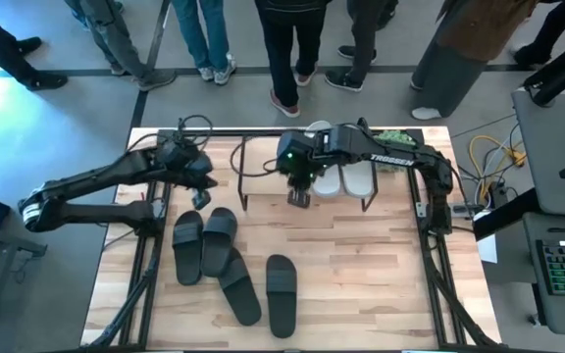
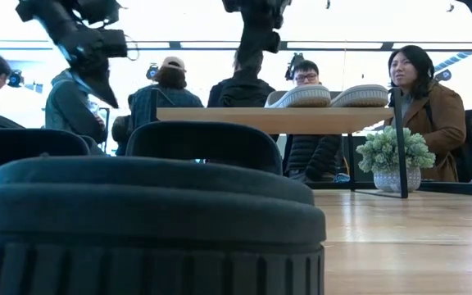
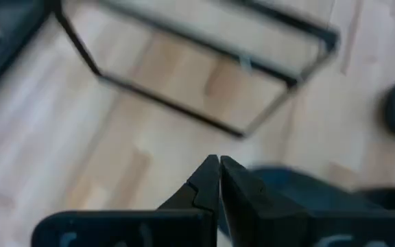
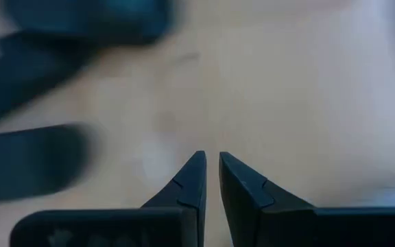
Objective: Pick and place slides into the shelf
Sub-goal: Put the black slide on the shelf
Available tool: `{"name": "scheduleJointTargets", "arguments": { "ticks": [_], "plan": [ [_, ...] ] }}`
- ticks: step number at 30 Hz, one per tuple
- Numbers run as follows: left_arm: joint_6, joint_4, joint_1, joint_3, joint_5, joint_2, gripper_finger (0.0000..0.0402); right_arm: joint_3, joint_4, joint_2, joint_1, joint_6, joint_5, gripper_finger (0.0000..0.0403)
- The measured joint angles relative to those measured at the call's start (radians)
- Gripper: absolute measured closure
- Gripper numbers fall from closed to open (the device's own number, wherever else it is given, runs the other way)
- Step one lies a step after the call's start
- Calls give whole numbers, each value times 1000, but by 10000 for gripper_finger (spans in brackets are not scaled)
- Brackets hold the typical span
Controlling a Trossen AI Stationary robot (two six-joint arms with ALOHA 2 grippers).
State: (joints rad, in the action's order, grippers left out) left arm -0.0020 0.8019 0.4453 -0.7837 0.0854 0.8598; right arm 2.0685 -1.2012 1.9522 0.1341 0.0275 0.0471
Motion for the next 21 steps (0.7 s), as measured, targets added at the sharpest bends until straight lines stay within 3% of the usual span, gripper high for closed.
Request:
{"name": "scheduleJointTargets", "arguments": {
  "ticks": [2, 3, 6, 12, 16, 21],
  "plan": [
    [-83, 86, -6, 1, 59, -47, 402, -22, 22, 3, -6, 31, 103, 369],
    [-123, 120, -12, 1, 101, -70, 402, -30, 34, 5, -10, 41, 100, 369],
    [-210, 182, -65, 1, 159, -129, 402, -35, 38, 6, -29, 45, -20, 368],
    [-321, 301, -310, -13, -84, -171, 397, -31, 26, -9, -84, 88, -75, 329],
    [-430, 375, -464, -19, -141, -141, 368, -30, 7, -28, -139, 140, -171, 278],
    [-494, 414, -659, -17, -225, -74, 339, -30, -25, -33, -215, 191, -368, 215]
  ]
}}
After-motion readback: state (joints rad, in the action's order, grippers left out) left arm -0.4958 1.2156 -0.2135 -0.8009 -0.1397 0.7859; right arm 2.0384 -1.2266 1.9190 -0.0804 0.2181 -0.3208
